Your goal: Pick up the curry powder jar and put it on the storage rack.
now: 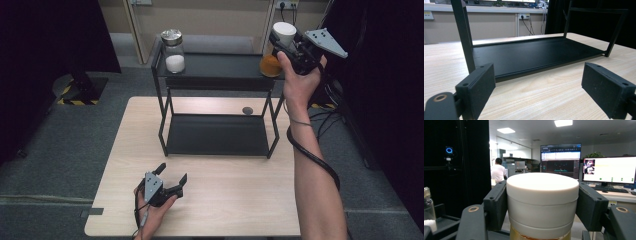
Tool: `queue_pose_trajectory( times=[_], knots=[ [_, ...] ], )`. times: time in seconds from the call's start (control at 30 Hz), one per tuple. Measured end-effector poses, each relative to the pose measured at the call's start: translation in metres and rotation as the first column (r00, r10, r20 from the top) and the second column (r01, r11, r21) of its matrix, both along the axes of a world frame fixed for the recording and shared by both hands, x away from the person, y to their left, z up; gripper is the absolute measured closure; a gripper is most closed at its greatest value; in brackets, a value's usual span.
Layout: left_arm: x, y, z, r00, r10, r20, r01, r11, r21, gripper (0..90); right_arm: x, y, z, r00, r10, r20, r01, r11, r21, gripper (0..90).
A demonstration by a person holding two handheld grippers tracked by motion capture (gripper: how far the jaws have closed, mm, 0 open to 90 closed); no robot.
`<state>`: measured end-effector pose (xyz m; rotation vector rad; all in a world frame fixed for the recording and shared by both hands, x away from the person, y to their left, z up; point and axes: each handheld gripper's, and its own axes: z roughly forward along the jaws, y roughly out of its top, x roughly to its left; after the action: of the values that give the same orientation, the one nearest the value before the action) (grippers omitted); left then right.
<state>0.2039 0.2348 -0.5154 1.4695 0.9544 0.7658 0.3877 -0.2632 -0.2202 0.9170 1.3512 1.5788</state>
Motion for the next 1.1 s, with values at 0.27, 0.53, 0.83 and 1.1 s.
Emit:
queue_pose_trajectory(
  times=[0.27, 0.53, 0.83, 1.1],
  knots=[
    [0.000, 0.000, 0.000, 1.0000, 0.000, 0.000, 0.000, 1.0000, 0.002, 11.4, 0.005, 0.005, 0.002, 1.0000, -0.008, -0.003, 0.008, 0.9999, -0.009, 33.8],
    [0.000, 0.000, 0.000, 1.0000, -0.002, 0.001, 0.002, 1.0000, 0.003, 11.4, 0.009, 0.009, 0.001, 0.9999, -0.013, -0.009, 0.013, 0.9996, -0.025, 33.7],
    [0.000, 0.000, 0.000, 1.0000, -0.001, 0.001, 0.001, 1.0000, 0.002, 11.3, 0.010, 0.014, -0.004, 0.9999, -0.014, 0.000, 0.014, 0.9989, -0.045, 33.5],
    [0.000, 0.000, 0.000, 1.0000, -0.001, 0.002, 0.001, 1.0000, 0.002, 11.2, 0.009, 0.014, 0.003, 0.9998, -0.011, -0.018, 0.010, 0.9990, -0.044, 17.9]
  ],
)
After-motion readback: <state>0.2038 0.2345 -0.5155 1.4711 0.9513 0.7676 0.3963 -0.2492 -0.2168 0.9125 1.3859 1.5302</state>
